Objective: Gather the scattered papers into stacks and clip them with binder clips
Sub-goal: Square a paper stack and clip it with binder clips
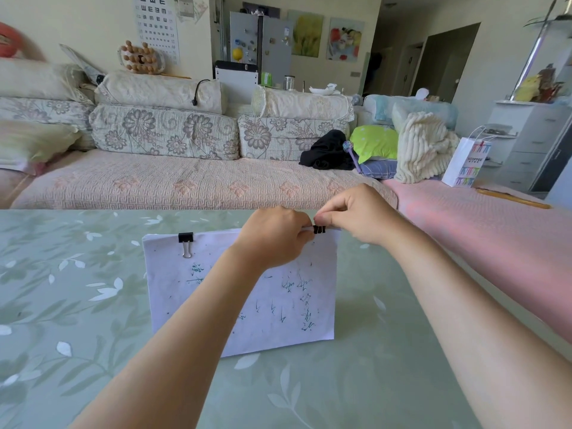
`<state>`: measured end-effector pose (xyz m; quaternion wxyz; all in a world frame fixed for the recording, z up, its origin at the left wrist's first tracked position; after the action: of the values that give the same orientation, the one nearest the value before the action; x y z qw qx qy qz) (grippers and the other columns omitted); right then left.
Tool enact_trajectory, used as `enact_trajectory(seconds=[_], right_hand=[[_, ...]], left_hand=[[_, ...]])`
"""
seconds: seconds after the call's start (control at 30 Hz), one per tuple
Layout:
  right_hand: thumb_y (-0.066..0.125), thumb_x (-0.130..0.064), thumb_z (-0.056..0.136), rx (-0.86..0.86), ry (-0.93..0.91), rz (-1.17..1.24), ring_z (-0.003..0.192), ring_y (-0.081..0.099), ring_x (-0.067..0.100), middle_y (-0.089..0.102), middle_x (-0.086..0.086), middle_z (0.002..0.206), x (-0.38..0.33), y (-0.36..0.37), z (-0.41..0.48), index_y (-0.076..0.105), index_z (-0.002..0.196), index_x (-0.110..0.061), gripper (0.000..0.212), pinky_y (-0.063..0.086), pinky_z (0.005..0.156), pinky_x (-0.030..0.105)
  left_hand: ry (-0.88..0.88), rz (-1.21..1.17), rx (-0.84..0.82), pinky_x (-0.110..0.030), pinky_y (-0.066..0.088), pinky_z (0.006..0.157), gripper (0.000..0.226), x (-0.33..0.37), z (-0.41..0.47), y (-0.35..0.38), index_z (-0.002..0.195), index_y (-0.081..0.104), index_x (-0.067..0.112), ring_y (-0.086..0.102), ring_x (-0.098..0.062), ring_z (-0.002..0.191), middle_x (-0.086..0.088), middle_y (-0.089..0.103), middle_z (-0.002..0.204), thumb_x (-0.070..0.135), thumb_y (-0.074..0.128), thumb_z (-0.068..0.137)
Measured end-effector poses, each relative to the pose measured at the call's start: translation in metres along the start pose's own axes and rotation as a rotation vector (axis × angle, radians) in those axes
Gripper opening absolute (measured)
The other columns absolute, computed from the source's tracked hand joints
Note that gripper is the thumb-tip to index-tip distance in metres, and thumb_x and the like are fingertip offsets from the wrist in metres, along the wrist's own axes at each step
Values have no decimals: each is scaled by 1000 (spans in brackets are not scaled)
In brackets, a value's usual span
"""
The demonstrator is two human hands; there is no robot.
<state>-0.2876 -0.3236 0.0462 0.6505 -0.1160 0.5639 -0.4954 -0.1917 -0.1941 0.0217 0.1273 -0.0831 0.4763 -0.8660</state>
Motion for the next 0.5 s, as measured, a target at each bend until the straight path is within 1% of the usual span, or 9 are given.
enact_trajectory(seconds=[0.03, 0.07, 0.17, 0.23, 0.3, 0.37, 0.4, 0.47, 0.5], right_hand=[[79, -18, 82, 23, -19, -13, 46, 53, -7, 64, -21, 52, -1, 0, 0, 81, 84, -21, 4, 40, 41, 13], [80, -18, 82, 54, -39, -21, 45, 52, -8, 64, -20, 52, -1, 0, 0, 82, 84, -20, 4, 37, 43, 9], [79, -16, 82, 96, -79, -31, 48, 54, -11, 67, -18, 62, 3, 3, 0, 82, 84, -17, 4, 35, 49, 5], [79, -16, 82, 106, -72, -40, 57, 58, -13, 69, -19, 66, 8, 6, 1, 82, 84, -19, 4, 40, 58, 7], [78, -16, 84, 72, -75, -27, 66, 61, -13, 72, -18, 72, 11, 6, 2, 82, 86, -19, 6, 44, 65, 10], [76, -19, 87, 12, -43, 27, 73, 65, -7, 75, -13, 79, 14, 7, 2, 82, 89, -18, 6, 50, 74, 16], [74, -22, 89, -12, -13, 74, 72, 64, -4, 74, -10, 78, 14, 8, 1, 81, 90, -17, 9, 50, 74, 16], [69, -33, 92, -23, 63, 144, 61, 55, 2, 65, 0, 69, 17, 7, 1, 79, 87, -18, 19, 44, 61, 9], [68, -36, 92, -17, 98, 143, 61, 53, 6, 64, 5, 70, 18, 7, 2, 79, 85, -20, 21, 43, 55, 10]], left_hand=[[-5, -7, -8, -28, 31, 59, 27, 0, 0, 0, 97, 67, 25, 59, -22, 74, 3, 67, 83, 42, 45, 97], [-12, -12, -13, -28, 31, 60, 27, 0, 0, 0, 97, 66, 25, 58, -21, 74, 3, 67, 84, 42, 45, 97], [-20, -4, -11, -28, 31, 60, 26, 1, 0, -1, 99, 66, 26, 60, -22, 77, 3, 67, 85, 42, 46, 98], [-24, 0, -8, -28, 30, 61, 26, 1, 0, -1, 101, 66, 26, 62, -22, 79, 3, 68, 86, 42, 46, 98], [-27, 5, -14, -28, 31, 61, 26, 2, 1, 0, 101, 66, 27, 62, -22, 80, 3, 68, 87, 43, 46, 98], [-24, -3, -22, -28, 32, 61, 25, 2, 0, 1, 101, 66, 26, 62, -22, 78, 4, 67, 84, 43, 47, 98], [-24, -15, -30, -29, 33, 60, 26, 2, 0, 1, 101, 66, 26, 62, -22, 77, 4, 67, 82, 43, 47, 98], [-2, -23, -36, -29, 35, 60, 27, 1, -1, 2, 100, 66, 25, 62, -22, 75, 4, 66, 79, 43, 47, 98], [15, -18, -29, -29, 35, 59, 27, 2, -1, 2, 100, 66, 25, 62, -22, 75, 4, 67, 79, 43, 47, 98]])
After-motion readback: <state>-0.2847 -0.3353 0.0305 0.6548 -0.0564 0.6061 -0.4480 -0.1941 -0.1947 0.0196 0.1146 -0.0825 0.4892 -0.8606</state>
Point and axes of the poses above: each hand's wrist, its own z-axis towards the middle knuckle, its own y-axis out of the palm, x = y × z, the point moved 4 cm from there along z, towards the middle knuckle
